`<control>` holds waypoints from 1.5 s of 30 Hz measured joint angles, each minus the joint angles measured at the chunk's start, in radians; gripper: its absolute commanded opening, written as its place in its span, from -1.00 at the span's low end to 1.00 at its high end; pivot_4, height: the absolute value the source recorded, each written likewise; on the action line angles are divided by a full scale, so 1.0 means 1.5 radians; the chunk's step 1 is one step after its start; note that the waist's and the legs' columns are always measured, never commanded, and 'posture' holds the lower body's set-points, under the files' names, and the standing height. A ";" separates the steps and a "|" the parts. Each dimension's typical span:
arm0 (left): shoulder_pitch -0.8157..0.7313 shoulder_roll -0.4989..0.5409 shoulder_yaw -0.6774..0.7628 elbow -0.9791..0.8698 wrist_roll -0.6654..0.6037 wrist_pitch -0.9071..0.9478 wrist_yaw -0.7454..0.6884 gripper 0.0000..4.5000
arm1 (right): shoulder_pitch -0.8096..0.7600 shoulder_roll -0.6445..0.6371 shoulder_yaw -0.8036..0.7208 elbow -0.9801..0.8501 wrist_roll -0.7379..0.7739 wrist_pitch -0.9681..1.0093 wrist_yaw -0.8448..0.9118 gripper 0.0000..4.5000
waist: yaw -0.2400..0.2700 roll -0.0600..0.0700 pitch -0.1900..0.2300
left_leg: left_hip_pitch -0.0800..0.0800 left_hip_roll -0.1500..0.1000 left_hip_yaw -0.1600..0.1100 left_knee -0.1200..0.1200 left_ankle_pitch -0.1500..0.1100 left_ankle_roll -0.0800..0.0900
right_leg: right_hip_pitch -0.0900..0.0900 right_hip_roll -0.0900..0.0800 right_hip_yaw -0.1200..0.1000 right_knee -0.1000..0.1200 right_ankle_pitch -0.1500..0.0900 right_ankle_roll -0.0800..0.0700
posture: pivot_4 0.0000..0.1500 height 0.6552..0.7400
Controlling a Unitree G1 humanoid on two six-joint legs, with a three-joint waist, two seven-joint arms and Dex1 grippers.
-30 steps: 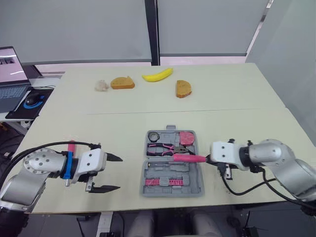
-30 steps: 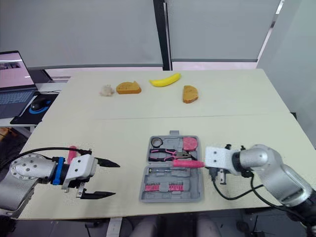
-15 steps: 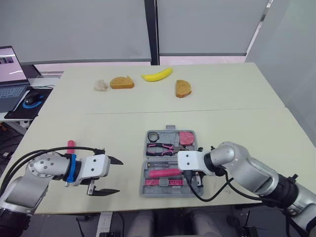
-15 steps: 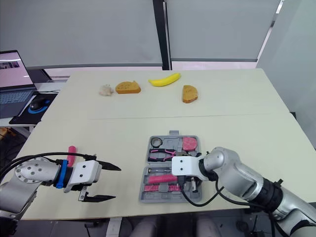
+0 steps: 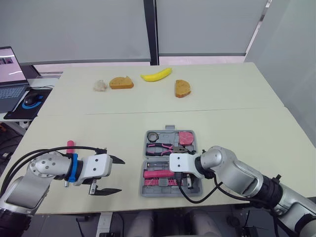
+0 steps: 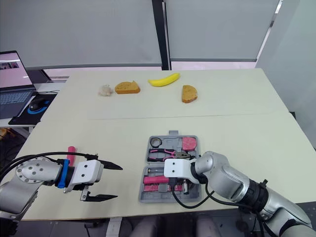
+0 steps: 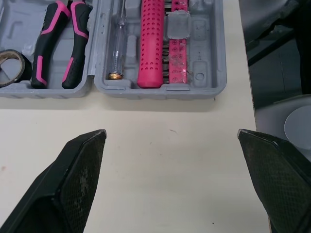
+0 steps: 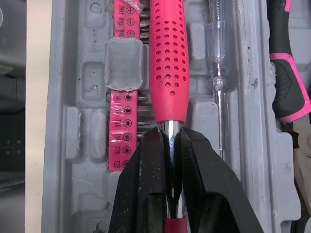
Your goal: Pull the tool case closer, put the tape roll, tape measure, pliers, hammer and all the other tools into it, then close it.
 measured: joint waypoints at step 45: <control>-0.016 -0.021 -0.027 0.000 0.001 0.009 0.013 1.00 | 0.035 0.007 -0.046 0.078 0.038 -0.170 0.017 -1.00 | 0.000 0.000 0.000 | 0.000 0.000 0.000 0.000 0.000 0.000 | 0.000 0.000 0.000 0.001 0.000 0.000 | 1.00 0.91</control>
